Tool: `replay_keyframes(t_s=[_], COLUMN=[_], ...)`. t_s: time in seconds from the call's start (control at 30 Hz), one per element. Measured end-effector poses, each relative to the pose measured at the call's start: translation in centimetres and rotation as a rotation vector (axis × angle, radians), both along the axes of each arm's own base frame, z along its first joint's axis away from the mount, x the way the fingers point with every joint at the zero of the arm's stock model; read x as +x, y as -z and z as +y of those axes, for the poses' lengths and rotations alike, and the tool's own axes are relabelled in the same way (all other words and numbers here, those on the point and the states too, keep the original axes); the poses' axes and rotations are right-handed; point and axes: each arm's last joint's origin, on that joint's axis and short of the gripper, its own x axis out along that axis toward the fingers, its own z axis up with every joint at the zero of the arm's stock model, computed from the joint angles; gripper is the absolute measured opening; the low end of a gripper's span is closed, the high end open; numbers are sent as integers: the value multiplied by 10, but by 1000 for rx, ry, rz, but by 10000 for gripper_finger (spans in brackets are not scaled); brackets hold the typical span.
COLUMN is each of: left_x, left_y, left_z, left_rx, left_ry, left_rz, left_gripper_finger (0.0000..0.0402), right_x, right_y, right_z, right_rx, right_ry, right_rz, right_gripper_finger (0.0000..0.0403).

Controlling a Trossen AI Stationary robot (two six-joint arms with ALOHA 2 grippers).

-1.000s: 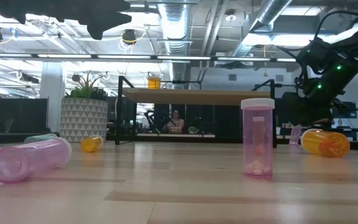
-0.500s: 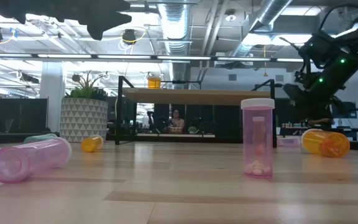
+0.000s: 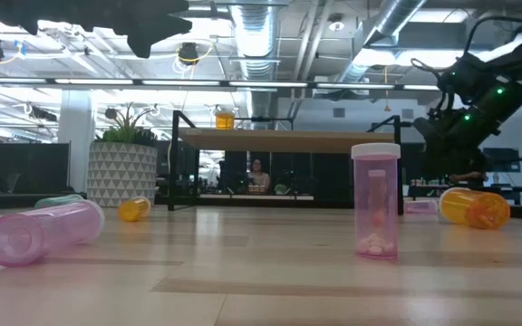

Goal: Pick and place medicine bottles onto shelf by color
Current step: Put the right pink bottle on the shelf

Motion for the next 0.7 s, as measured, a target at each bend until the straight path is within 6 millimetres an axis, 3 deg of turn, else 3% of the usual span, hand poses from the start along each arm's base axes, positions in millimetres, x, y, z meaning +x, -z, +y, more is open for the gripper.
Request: replay_keyframes(t_s=[0.3, 0.53, 0.7], left_x=[0, 0, 1], left_y=[0, 0, 0], left_z=[0, -1, -4], left_rx=[-3, -18, -50], left_ry=[0, 36, 81], left_rz=[0, -1, -2], left_gripper_finger=[206, 206, 206], right_x=[3, 25, 28], right_y=[-2, -16, -28], right_z=[1, 30, 55], right_rx=[14, -19, -68], right_ry=[-39, -222, -262], right_rz=[-57, -147, -175], right_gripper_finger=[154, 153, 145])
